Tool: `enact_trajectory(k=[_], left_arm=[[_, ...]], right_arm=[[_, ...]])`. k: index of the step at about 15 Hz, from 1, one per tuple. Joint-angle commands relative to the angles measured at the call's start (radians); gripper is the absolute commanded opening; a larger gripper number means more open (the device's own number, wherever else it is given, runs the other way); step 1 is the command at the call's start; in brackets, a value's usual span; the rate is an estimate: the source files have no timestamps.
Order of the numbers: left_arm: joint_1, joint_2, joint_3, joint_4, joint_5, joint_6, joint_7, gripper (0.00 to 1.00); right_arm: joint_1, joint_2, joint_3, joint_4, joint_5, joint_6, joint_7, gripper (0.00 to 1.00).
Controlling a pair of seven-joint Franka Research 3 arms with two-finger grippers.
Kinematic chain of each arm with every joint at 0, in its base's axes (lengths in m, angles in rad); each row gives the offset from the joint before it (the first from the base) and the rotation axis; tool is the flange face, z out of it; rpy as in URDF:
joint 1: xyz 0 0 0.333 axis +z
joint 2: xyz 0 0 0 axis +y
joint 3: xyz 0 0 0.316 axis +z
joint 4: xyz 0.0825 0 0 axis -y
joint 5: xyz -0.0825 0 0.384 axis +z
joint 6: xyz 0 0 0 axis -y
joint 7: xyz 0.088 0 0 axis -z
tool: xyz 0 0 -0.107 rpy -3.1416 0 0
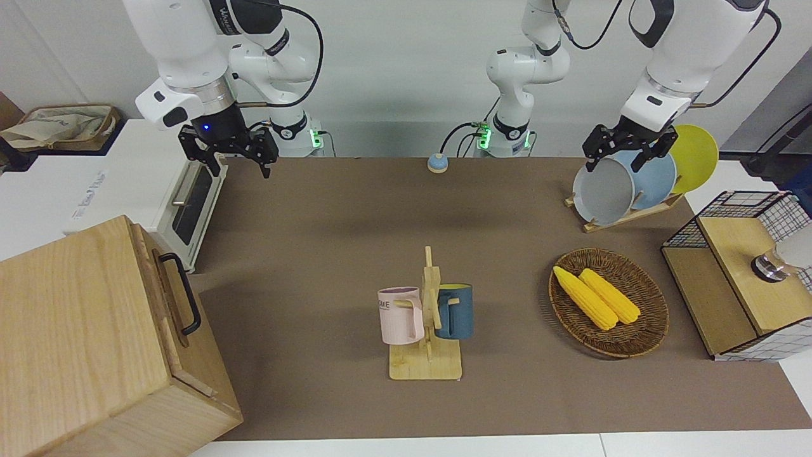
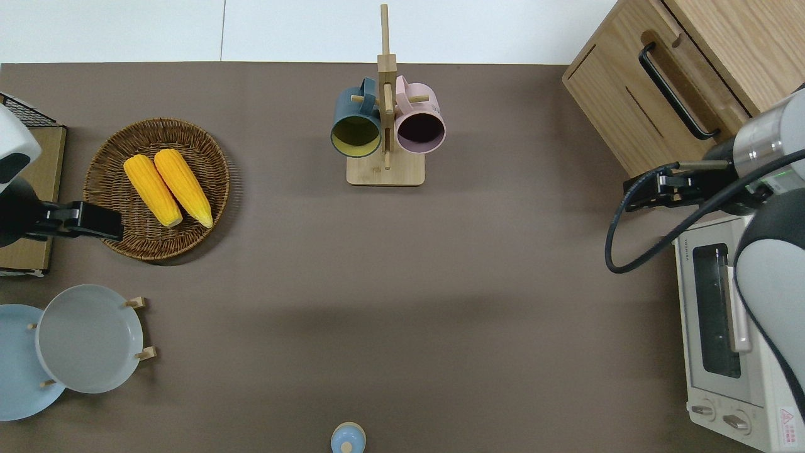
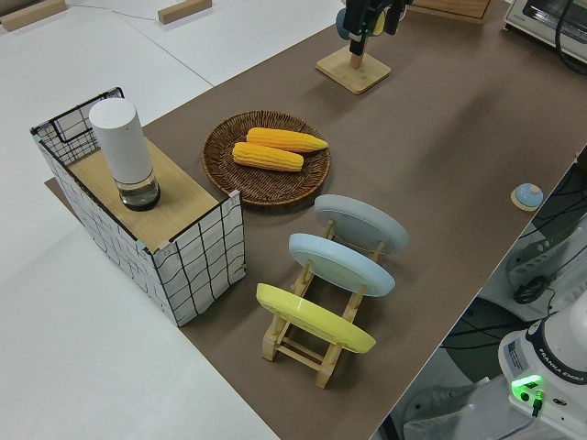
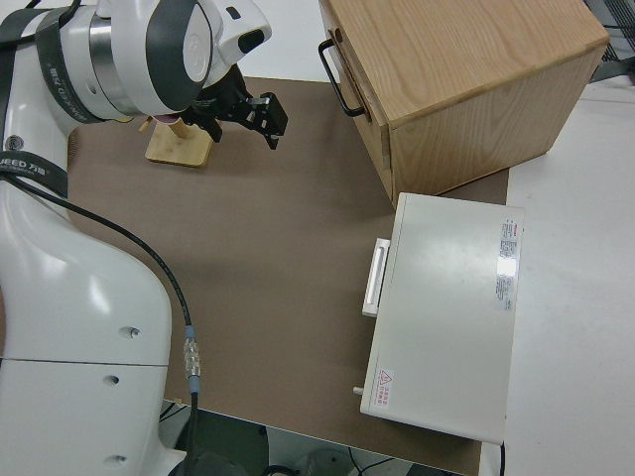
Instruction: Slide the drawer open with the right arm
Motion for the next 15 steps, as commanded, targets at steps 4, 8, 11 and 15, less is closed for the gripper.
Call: enact_trajectory(k=[4, 8, 11, 15], left_arm=[[0.004, 0.011, -0.006, 0.026, 0.017, -0.02, 0.01, 0.99], [0.004, 0.011, -0.006, 0.026, 0.017, -0.02, 0.01, 0.99], [0.004, 0.011, -0.006, 0.026, 0.017, -0.02, 0.01, 0.99], [0.004, 0.011, -0.006, 0.026, 0.017, -0.02, 0.01, 0.99]], right_arm=[[-0.001, -0.005, 0.009, 0.002, -0.041, 0.002, -0.019, 0.983], [0.062, -0.003, 0.009, 0.002, -0.171, 0.004, -0.016, 0.985], [0.175, 0.038, 0.011, -0.002, -0.407, 0.004, -0.019, 0.985], [0.243, 0.104, 0.023, -0.08, -0.743, 0.114, -0.023, 0.983]])
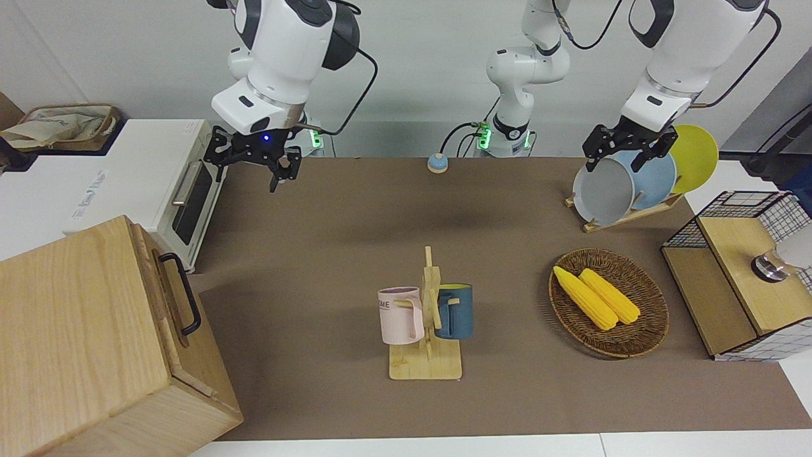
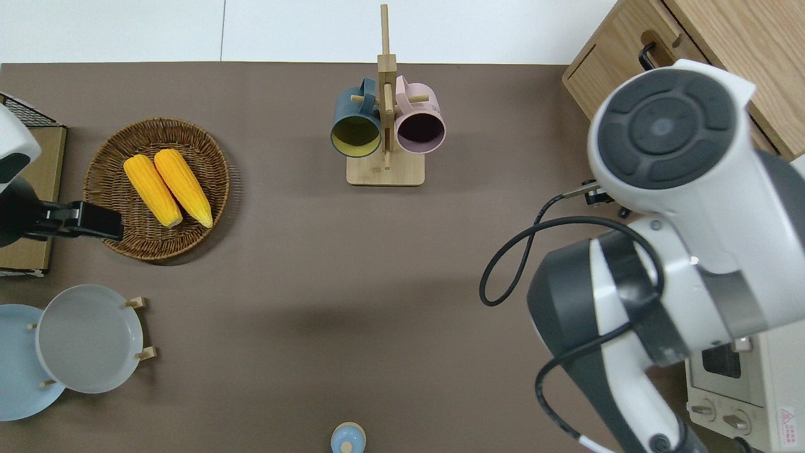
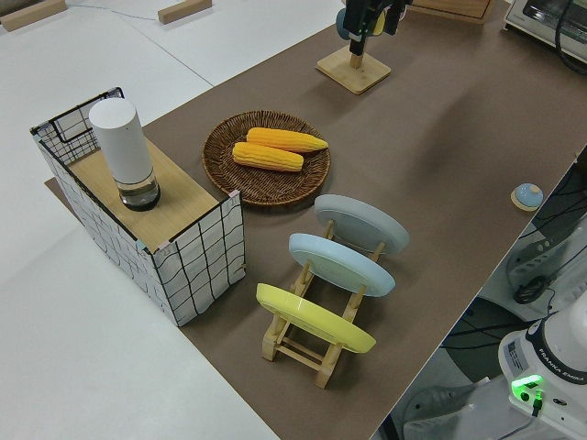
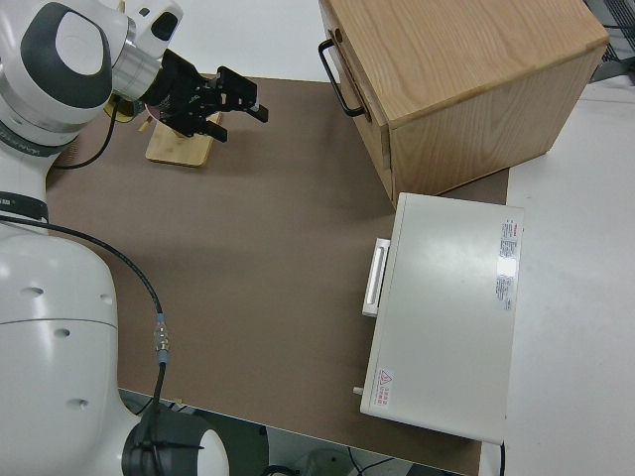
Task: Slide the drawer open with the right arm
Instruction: 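Reach the right gripper up to the black drawer handle and grasp it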
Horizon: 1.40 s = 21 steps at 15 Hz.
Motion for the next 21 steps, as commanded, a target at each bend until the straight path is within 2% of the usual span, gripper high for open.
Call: enact_trajectory(k=[1, 3, 6, 8, 10, 12, 14, 16, 17, 21], left_arm=[[0.004, 0.011, -0.006, 0.026, 0.017, -0.02, 0.01, 0.99], [0.004, 0.011, -0.006, 0.024, 0.017, -0.02, 0.01, 0.99], [0.004, 0.011, -0.006, 0.024, 0.017, -0.02, 0.01, 0.99], [0.004, 0.011, -0.006, 0.024, 0.017, -0.02, 0.01, 1.0], [0.004, 0.011, -0.006, 0.026, 0.017, -0.02, 0.01, 0.99], [0.004, 0.011, -0.006, 0.024, 0.017, -0.02, 0.01, 0.99], [0.004, 0.011, -0.006, 0.026, 0.017, -0.02, 0.01, 0.99], [0.004, 0.011, -0.006, 0.026, 0.017, -0.02, 0.01, 0.99], [0.004, 0.011, -0.006, 0.024, 0.017, -0.02, 0.01, 0.99], [0.004, 0.011, -0.006, 0.024, 0.017, -0.02, 0.01, 0.99]], right_arm=[[0.009, 0.059, 0.012, -0.077, -0.268, 0.135, -0.022, 0.985], [0.009, 0.114, 0.011, -0.091, -0.399, 0.181, -0.019, 0.985], [-0.01, 0.15, 0.011, -0.167, -0.579, 0.25, 0.0, 0.983], [-0.014, 0.162, 0.011, -0.222, -0.721, 0.253, -0.002, 0.985], [-0.014, 0.173, 0.011, -0.258, -0.847, 0.268, 0.021, 0.983], [-0.016, 0.199, 0.003, -0.266, -0.942, 0.273, 0.079, 0.983], [-0.034, 0.22, -0.005, -0.264, -0.983, 0.273, 0.134, 0.981], [-0.045, 0.243, -0.015, -0.263, -1.018, 0.27, 0.243, 0.981], [-0.043, 0.249, -0.025, -0.262, -1.021, 0.267, 0.263, 0.981], [-0.045, 0.251, -0.026, -0.258, -1.021, 0.265, 0.265, 0.963]])
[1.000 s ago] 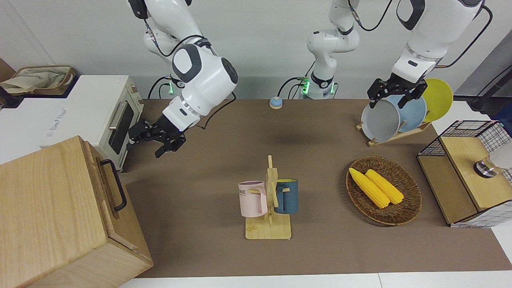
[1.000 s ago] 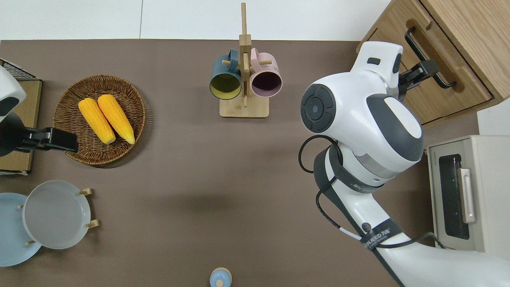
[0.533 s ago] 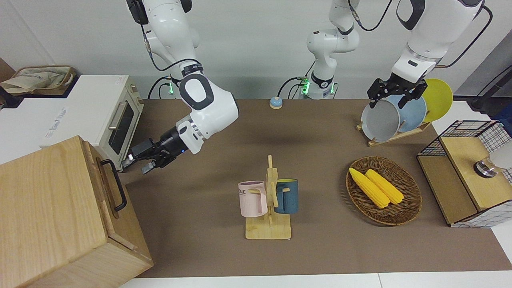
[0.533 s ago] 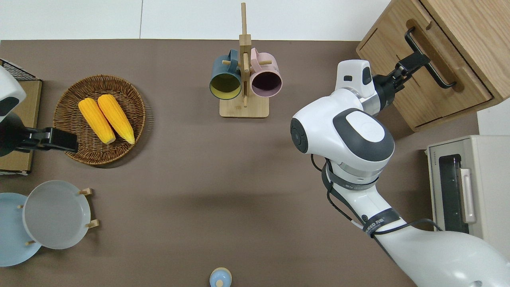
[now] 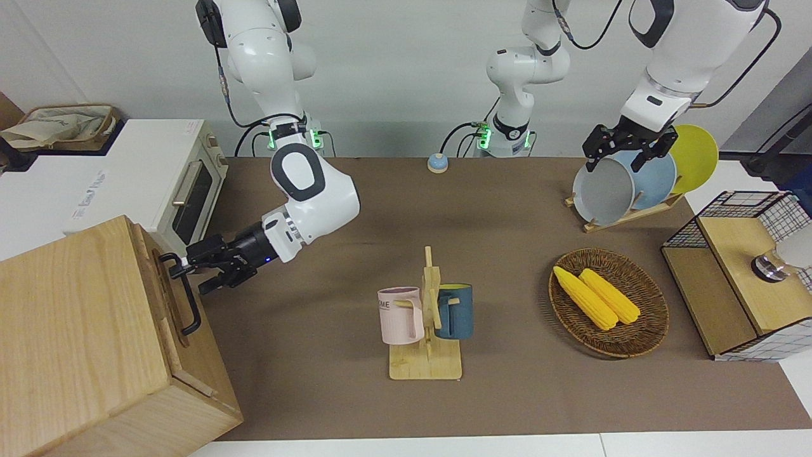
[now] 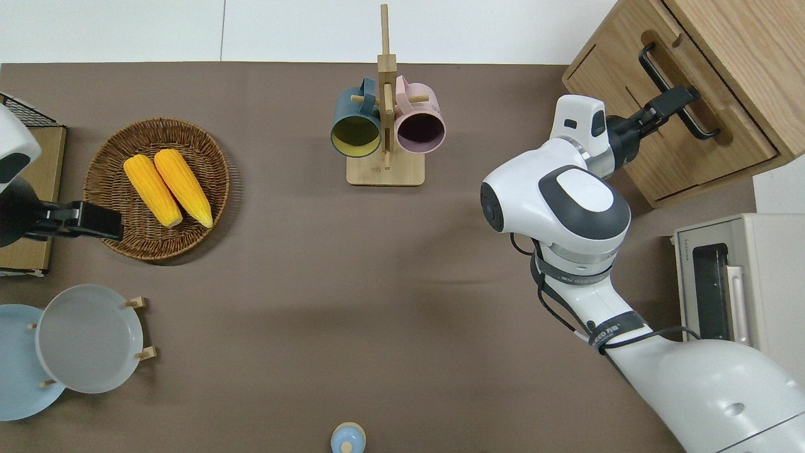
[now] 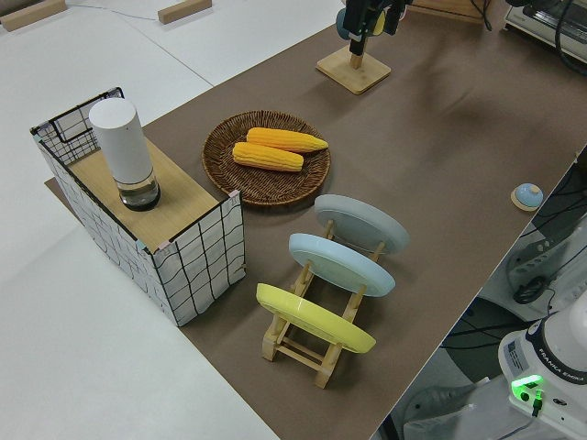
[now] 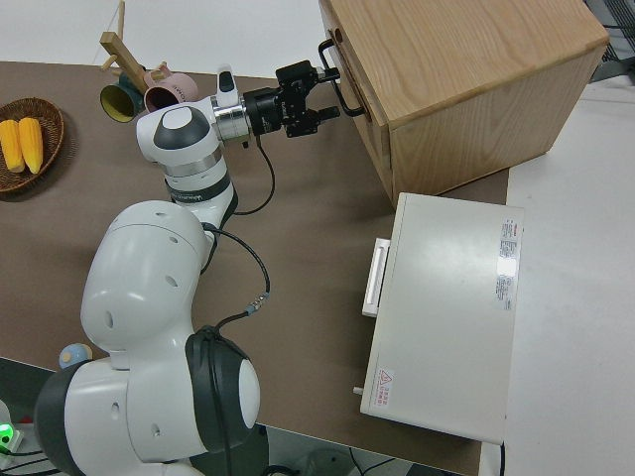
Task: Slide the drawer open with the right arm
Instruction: 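Reach the right gripper up to the black drawer handle and grasp it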
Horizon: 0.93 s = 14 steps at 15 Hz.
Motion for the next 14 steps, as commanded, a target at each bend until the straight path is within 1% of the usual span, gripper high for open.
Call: enact_trajectory(k=[1, 2, 3, 5, 6, 7, 8, 9, 10, 12, 13, 14], left_arm=[[0.004, 0.011, -0.006, 0.026, 0.017, -0.02, 0.01, 0.99], [0.004, 0.011, -0.006, 0.024, 0.017, -0.02, 0.01, 0.99], [0.004, 0.011, -0.006, 0.026, 0.017, -0.02, 0.01, 0.99], [0.004, 0.011, -0.006, 0.026, 0.017, -0.02, 0.01, 0.99], [0.004, 0.011, -0.006, 0.026, 0.017, -0.02, 0.01, 0.99], [0.004, 0.011, -0.006, 0.026, 0.017, -0.02, 0.01, 0.99], [0.004, 0.011, -0.006, 0.026, 0.017, -0.02, 0.01, 0.99], [0.004, 0.011, -0.006, 0.026, 0.017, -0.02, 0.01, 0.99], [0.004, 0.011, -0.006, 0.026, 0.017, -0.02, 0.01, 0.99], [0.004, 0.011, -0.006, 0.024, 0.017, -0.02, 0.01, 0.99], [0.004, 0.011, -0.006, 0.026, 0.017, -0.02, 0.01, 0.99], [0.004, 0.011, -0.006, 0.024, 0.017, -0.02, 0.01, 0.99]], right_arm=[[-0.014, -0.003, 0.007, -0.003, -0.032, 0.017, 0.018, 0.871], [-0.011, -0.003, 0.007, -0.002, -0.04, 0.01, 0.013, 0.777], [-0.009, -0.003, 0.007, -0.003, -0.065, 0.007, 0.012, 0.739], [-0.006, 0.0, 0.006, -0.003, -0.105, -0.004, 0.013, 0.699], [-0.003, 0.004, 0.007, -0.003, -0.124, -0.022, 0.013, 0.57], [0.0, 0.009, 0.007, -0.003, -0.124, -0.032, 0.018, 0.362], [0.003, 0.011, 0.007, -0.003, -0.124, -0.039, 0.016, 0.177], [0.004, 0.012, 0.007, -0.003, -0.124, -0.042, 0.015, 0.068], [0.004, 0.012, 0.007, -0.003, -0.124, -0.044, 0.018, 0.015], [0.009, 0.014, 0.007, -0.003, -0.122, -0.058, 0.013, 0.0], [0.026, 0.015, 0.007, -0.002, -0.116, -0.071, 0.013, 0.0], [0.043, 0.017, 0.007, -0.002, -0.113, -0.099, 0.013, 0.0]])
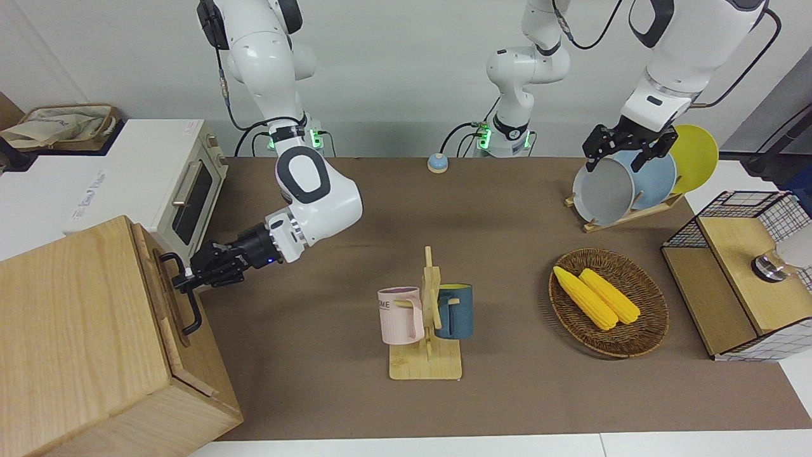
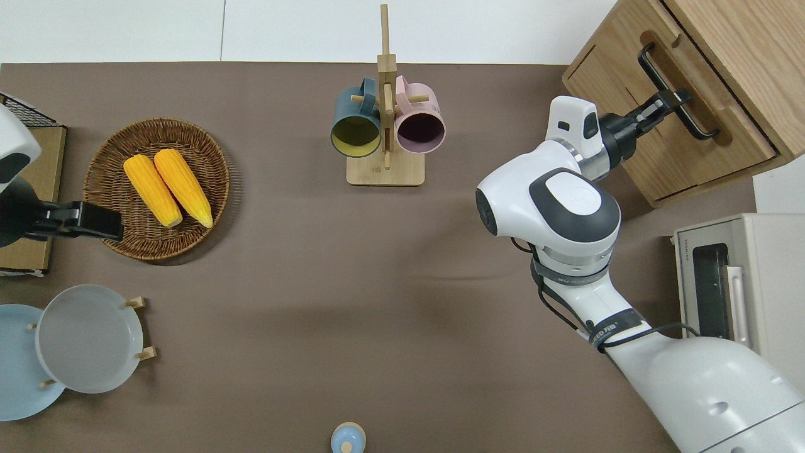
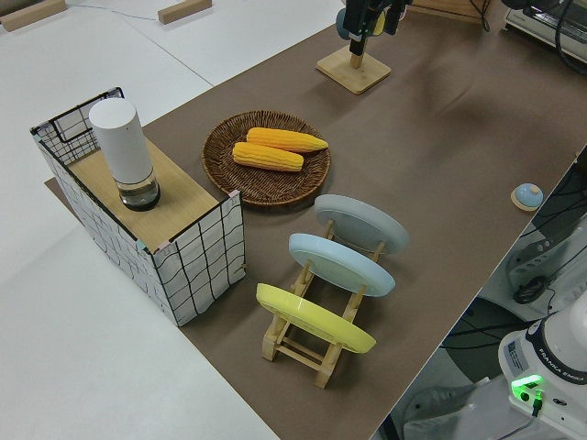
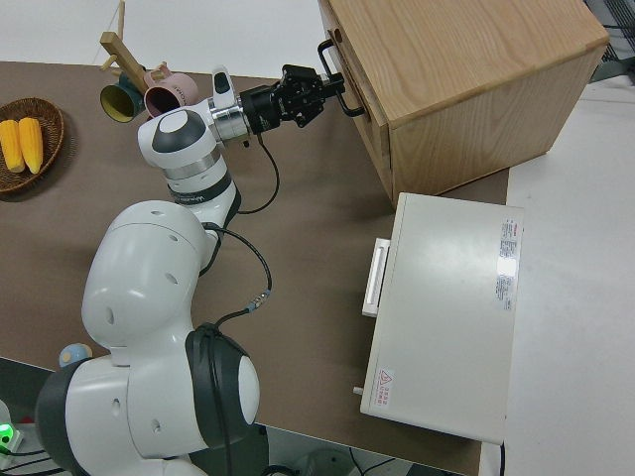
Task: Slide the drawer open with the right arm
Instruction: 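Pull the drawer handle toward the robot with the right gripper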
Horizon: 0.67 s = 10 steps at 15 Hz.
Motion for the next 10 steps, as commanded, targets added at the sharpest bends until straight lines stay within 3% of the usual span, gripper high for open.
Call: enact_trajectory(k=[1, 8, 10], left_arm=[[0.004, 0.011, -0.006, 0.026, 0.017, -0.02, 0.01, 0.99], [0.004, 0.011, -0.006, 0.024, 0.017, -0.02, 0.01, 0.99], [0.004, 0.011, -0.006, 0.024, 0.017, -0.02, 0.01, 0.99]], right_arm=[[0.054, 0.006, 0.004, 0.001, -0.019, -0.099, -0.02, 0.0], [0.202, 0.02, 0.004, 0.006, 0.022, -0.22, -0.02, 0.0], [0.248, 0.02, 0.004, 0.027, 0.063, -0.235, -0.019, 0.0]])
